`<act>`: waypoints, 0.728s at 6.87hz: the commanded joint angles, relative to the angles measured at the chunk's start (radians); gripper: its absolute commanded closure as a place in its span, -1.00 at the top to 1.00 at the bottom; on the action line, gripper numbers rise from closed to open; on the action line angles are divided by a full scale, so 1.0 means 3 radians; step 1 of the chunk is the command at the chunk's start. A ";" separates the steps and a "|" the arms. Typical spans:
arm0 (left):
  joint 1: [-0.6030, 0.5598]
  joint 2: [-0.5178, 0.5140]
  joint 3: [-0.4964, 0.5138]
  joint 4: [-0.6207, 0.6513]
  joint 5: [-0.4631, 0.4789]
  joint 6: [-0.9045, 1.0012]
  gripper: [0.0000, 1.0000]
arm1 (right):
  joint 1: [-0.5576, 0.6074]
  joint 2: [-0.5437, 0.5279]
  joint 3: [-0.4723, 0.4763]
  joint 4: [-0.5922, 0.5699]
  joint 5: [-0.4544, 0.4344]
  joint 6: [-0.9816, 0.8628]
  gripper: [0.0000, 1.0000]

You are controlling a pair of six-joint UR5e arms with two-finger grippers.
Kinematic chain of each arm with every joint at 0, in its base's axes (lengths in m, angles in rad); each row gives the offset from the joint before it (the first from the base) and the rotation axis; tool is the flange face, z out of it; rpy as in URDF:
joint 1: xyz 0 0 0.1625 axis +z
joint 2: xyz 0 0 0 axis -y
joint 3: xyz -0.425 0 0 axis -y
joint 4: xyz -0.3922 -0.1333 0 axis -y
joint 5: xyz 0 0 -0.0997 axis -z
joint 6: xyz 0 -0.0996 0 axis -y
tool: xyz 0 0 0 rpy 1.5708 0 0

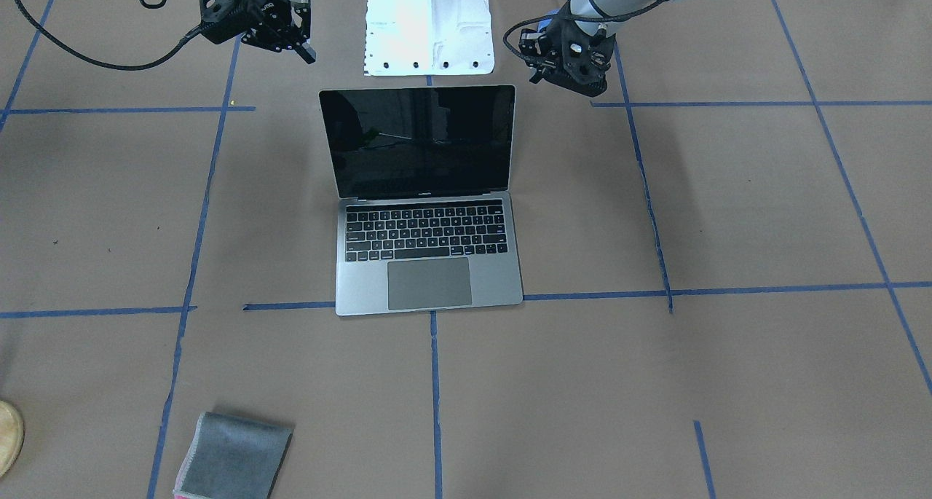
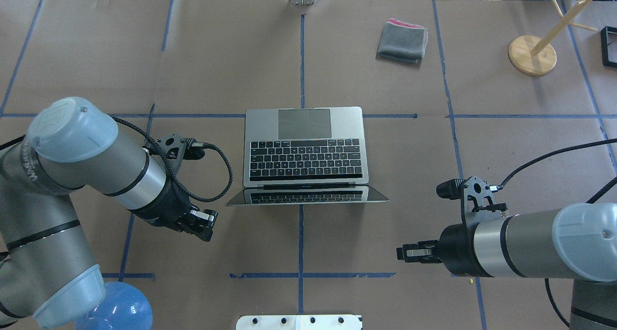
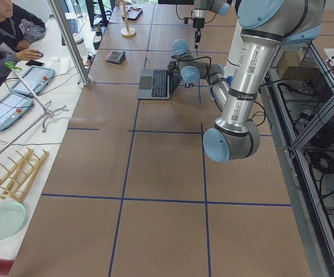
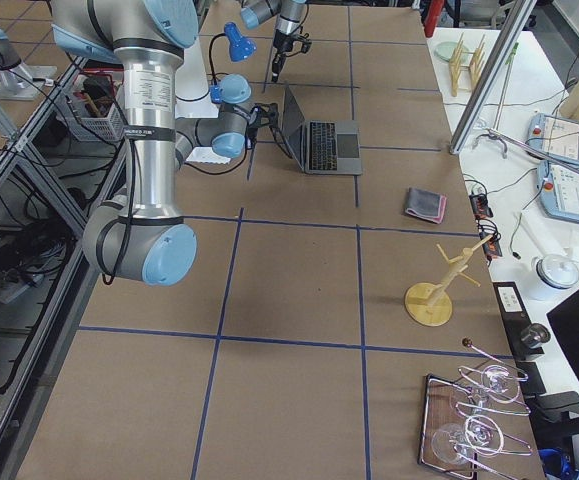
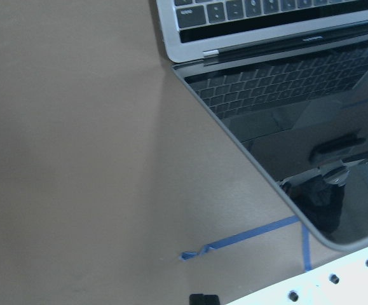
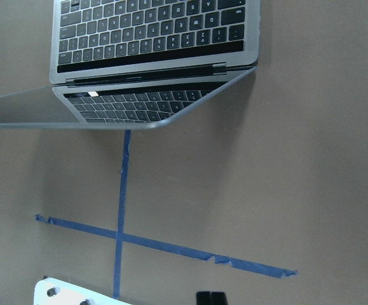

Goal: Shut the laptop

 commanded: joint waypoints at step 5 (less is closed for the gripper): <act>0.0239 -0.0270 -0.0024 -0.0123 0.0654 -0.0718 -1.00 | -0.0071 0.0642 -0.0021 -0.0867 -0.0345 0.0289 -1.00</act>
